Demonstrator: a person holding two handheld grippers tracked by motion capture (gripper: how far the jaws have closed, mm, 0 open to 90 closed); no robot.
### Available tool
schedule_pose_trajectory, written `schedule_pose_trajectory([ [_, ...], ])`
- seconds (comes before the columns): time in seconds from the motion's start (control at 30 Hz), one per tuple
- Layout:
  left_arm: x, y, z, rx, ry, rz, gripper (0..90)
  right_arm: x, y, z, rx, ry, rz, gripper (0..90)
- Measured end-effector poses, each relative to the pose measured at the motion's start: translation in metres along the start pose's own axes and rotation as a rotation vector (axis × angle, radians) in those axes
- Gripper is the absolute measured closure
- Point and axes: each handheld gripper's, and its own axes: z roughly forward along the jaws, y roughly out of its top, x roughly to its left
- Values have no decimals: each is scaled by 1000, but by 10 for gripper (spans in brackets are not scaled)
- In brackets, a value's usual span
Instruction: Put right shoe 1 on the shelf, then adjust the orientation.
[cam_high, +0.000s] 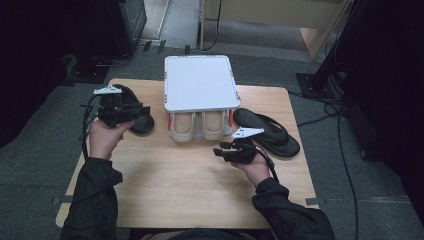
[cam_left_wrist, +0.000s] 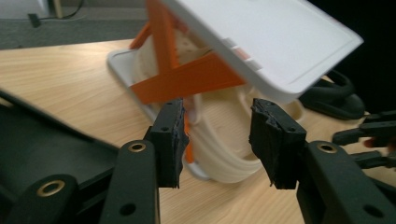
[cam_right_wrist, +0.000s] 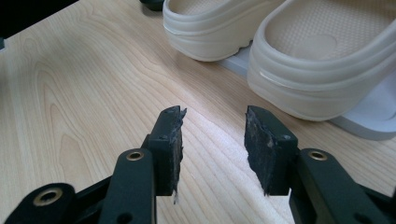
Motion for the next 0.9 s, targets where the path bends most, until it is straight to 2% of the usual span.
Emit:
schedule_pose_trajectory([
  [0.1,9,-8,5,17,38,3,568,0,1,2,8,-2,-8,572],
  [0.23,20,-18,16,38,67,-1,569,1,2,5,18,-2,-18,572],
  [0.3,25,-22,21,40,72,-2,568,1,1,6,18,-5,-24,572],
  [0.63,45,-38,58,114,85,-26,585,4,-3,4,35,-17,-32,572],
  [0.8,53,-45,70,149,116,-8,590,4,-5,2,33,-25,-27,573],
  [0.9,55,-48,73,159,119,-5,591,3,-6,2,35,-27,-31,573],
])
